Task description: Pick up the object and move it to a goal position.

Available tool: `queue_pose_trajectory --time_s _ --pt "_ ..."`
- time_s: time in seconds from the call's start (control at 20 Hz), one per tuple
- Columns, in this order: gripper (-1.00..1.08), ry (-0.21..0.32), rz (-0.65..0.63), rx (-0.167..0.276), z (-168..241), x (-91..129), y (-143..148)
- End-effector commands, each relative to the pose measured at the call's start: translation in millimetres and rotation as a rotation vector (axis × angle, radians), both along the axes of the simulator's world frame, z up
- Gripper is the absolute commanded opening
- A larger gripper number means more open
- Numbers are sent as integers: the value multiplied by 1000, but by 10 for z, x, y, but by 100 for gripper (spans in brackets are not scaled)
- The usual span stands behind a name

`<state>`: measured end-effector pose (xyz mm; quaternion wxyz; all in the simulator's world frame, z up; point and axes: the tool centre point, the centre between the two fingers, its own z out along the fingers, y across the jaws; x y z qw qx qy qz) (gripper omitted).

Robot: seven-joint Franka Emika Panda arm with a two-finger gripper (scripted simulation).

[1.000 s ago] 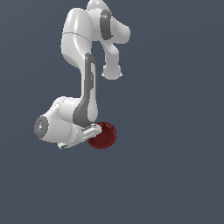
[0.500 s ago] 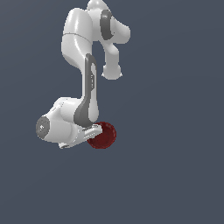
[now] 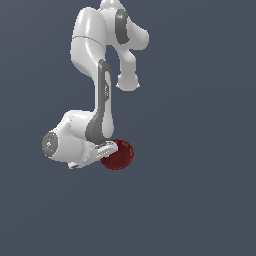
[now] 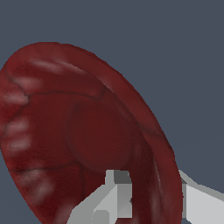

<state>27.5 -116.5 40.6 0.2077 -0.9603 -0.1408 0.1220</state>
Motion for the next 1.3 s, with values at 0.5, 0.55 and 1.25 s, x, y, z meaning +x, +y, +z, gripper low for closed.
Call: queue_pose_trajectory --time_s 0.5,0.55,1.25 --pt "-100 -2 1 1 476 -164 424" --pt "-100 -2 1 2 542 -188 484" --pt "-100 -2 2 3 1747 -615 1546"
